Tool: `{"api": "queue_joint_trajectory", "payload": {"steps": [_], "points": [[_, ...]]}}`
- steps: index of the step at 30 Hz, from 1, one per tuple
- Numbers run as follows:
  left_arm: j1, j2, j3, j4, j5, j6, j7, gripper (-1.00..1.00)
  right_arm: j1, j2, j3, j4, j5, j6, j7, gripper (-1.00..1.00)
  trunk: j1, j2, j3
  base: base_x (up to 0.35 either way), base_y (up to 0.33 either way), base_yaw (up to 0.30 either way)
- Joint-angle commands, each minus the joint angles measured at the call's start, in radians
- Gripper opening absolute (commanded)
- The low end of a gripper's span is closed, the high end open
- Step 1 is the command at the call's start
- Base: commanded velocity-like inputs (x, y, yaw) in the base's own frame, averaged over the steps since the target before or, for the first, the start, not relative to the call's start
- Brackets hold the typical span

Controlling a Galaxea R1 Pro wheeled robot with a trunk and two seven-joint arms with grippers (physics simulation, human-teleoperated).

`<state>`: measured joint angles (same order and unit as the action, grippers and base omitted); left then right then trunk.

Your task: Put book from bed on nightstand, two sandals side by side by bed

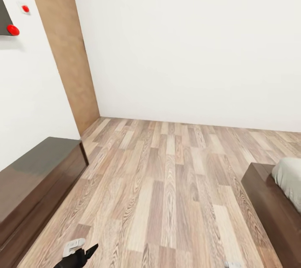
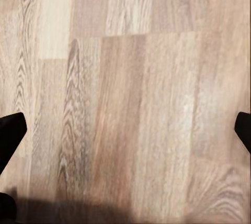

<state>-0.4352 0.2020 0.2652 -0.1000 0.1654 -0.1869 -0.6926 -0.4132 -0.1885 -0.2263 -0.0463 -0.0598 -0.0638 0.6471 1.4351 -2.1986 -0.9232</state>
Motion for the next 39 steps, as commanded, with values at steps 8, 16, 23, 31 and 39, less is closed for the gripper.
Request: {"api": "queue_joint_trajectory", "payload": {"steps": [8, 16, 23, 31, 39], "points": [[0.0, 0.0, -0.003, 0.002, 0.008, -0.002, -0.004, 1.0, -0.001, 0.0, 0.002, 0.002, -0.006, -0.002, 0.003, 1.0, 0.0, 0.0, -0.001, 0.027, 0.0, -0.277], [0.0, 0.0, -0.003, 0.001, 0.008, -0.002, -0.004, 1.0, -0.001, 0.0, 0.002, 0.003, -0.005, -0.002, 0.005, 1.0, 0.0, 0.0, -0.001, 0.001, 0.0, -0.175], [0.0, 0.0, -0.004, 0.002, 0.008, -0.002, -0.004, 1.0, -0.001, 0.0, 0.002, 0.005, -0.005, -0.002, 0.006, 1.0, 0.0, 0.0, -0.001, 0.0, 0.0, -0.008], [0.0, 0.0, -0.003, 0.002, 0.008, -0.002, -0.004, 1.0, -0.001, 0.0, 0.002, 0.005, -0.007, -0.002, 0.004, 1.0, 0.0, 0.0, -0.001, 0.0, 0.0, 0.0], [0.0, 0.0, -0.003, 0.002, 0.008, -0.002, -0.004, 1.0, -0.001, 0.0, 0.002, 0.005, -0.008, -0.002, 0.003, 1.0, 0.0, 0.0, -0.001, 0.0, 0.0, -0.066]]}}
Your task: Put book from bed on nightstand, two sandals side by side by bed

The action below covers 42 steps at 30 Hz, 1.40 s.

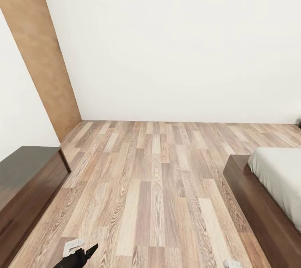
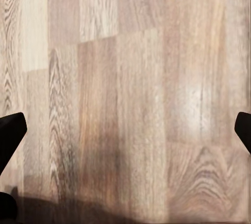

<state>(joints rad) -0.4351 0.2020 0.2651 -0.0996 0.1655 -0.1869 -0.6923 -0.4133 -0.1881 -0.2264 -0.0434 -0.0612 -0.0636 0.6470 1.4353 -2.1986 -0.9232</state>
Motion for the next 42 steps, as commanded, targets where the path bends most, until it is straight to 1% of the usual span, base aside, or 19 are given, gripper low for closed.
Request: {"api": "queue_joint_trajectory", "payload": {"steps": [1, 13, 42], "points": [[-0.001, 0.0, -0.003, 0.001, 0.008, -0.002, -0.004, 1.0, -0.001, 0.0, 0.002, 0.002, -0.006, -0.002, 0.003, 1.0, 0.0, 0.0, -0.001, 0.0, 0.0, -0.231], [-0.001, 0.0, -0.003, 0.001, 0.008, -0.002, -0.004, 1.0, -0.001, 0.0, 0.002, 0.002, -0.006, -0.002, 0.003, 1.0, 0.0, 0.0, 0.006, 0.0, 0.0, -0.264], [-0.001, 0.0, -0.004, 0.001, 0.008, -0.002, -0.004, 1.0, -0.001, 0.001, 0.003, 0.002, -0.002, -0.003, 0.005, 1.0, 0.0, 0.0, 0.034, 0.0, 0.0, -0.24]]}}
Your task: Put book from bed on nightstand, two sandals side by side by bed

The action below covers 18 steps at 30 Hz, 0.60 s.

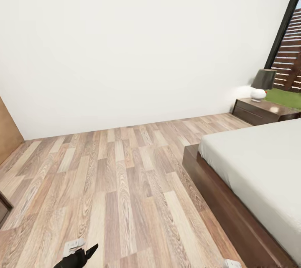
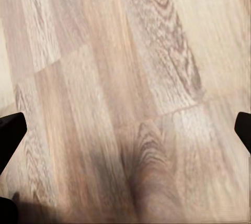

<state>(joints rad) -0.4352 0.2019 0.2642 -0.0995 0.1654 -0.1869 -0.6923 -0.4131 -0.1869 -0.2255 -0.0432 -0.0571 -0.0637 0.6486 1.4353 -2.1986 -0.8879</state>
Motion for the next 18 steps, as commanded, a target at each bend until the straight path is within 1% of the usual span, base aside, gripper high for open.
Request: {"api": "queue_joint_trajectory", "payload": {"steps": [1, 18], "points": [[0.0, 0.001, -0.003, 0.001, 0.008, -0.002, -0.004, 1.0, -0.001, 0.0, 0.002, 0.002, -0.006, -0.002, 0.003, 1.0, 0.0, 0.0, 0.0, 0.0, 0.0, -0.25], [0.0, 0.001, -0.002, 0.001, 0.008, -0.002, -0.004, 1.0, -0.001, 0.0, 0.003, 0.003, -0.006, -0.002, 0.003, 1.0, 0.0, 0.0, 0.015, 0.0, 0.0, -0.251]]}}
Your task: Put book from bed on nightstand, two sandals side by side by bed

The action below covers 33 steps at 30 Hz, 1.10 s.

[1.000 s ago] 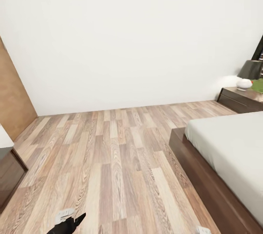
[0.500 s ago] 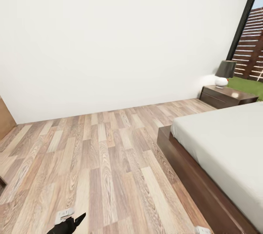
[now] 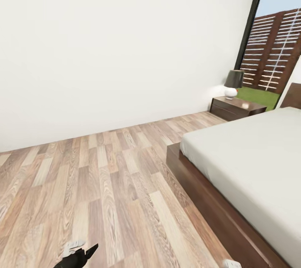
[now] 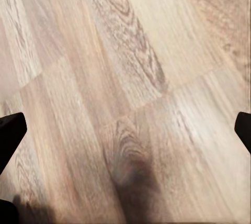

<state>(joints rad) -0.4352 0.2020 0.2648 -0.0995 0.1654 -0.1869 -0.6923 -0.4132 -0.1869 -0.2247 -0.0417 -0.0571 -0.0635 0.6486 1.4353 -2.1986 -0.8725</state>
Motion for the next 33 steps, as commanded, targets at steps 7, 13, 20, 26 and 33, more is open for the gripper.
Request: {"api": "queue_joint_trajectory", "payload": {"steps": [7, 13, 20, 26, 33], "points": [[0.0, 0.0, -0.003, 0.001, 0.008, -0.002, -0.004, 1.0, -0.001, 0.0, 0.002, 0.002, -0.006, -0.002, 0.003, 1.0, 0.0, 0.0, 0.005, 0.0, 0.0, -0.252], [0.0, 0.0, -0.003, 0.001, 0.008, -0.002, -0.004, 1.0, -0.001, 0.0, 0.002, 0.002, -0.006, -0.002, 0.003, 1.0, 0.0, 0.0, 0.01, 0.0, 0.0, -0.252], [0.0, 0.0, -0.003, 0.001, 0.008, -0.002, -0.004, 1.0, -0.001, 0.0, 0.002, 0.002, -0.006, -0.003, 0.003, 1.0, 0.0, 0.0, 0.016, 0.0, 0.0, -0.252], [0.0, 0.0, -0.003, 0.001, 0.008, -0.002, -0.004, 1.0, -0.001, 0.0, 0.002, 0.002, -0.006, -0.003, 0.003, 1.0, 0.0, 0.0, 0.021, 0.0, 0.0, -0.252], [0.0, 0.0, -0.003, 0.001, 0.008, -0.002, -0.004, 1.0, -0.001, 0.0, 0.002, 0.002, -0.006, -0.003, 0.003, 1.0, 0.0, 0.0, 0.026, 0.0, 0.0, -0.252]]}}
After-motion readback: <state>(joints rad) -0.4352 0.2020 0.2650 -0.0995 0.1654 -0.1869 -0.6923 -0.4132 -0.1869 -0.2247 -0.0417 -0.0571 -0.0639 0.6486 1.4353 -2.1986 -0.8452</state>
